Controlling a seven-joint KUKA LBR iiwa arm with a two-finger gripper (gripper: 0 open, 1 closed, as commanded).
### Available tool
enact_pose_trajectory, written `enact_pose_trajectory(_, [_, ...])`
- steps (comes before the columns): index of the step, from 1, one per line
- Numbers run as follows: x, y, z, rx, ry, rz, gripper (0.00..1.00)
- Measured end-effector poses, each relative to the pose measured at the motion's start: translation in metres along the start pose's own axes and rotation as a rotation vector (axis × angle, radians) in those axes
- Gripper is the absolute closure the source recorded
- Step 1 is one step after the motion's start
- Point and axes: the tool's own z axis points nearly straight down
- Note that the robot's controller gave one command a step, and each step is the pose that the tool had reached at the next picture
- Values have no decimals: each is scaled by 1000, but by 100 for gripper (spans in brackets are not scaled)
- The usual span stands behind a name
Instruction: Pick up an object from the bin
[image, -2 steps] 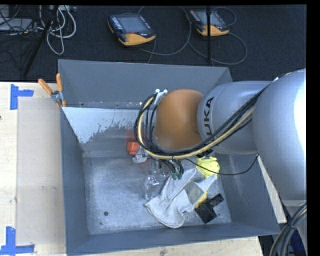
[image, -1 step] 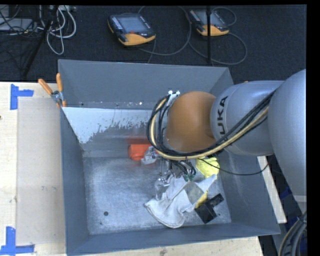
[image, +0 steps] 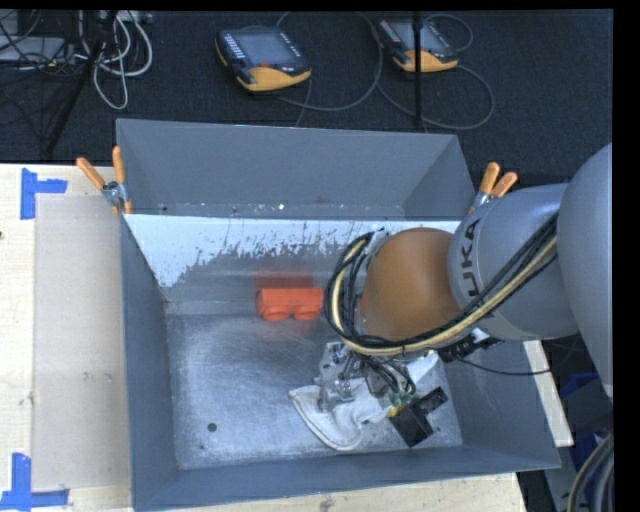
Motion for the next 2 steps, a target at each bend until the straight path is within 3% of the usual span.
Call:
enact_pose_trajectory(1, [0, 0, 0, 0, 0, 0, 100])
enact_pose_trajectory(2, [8, 3, -42, 0, 9, 26, 100])
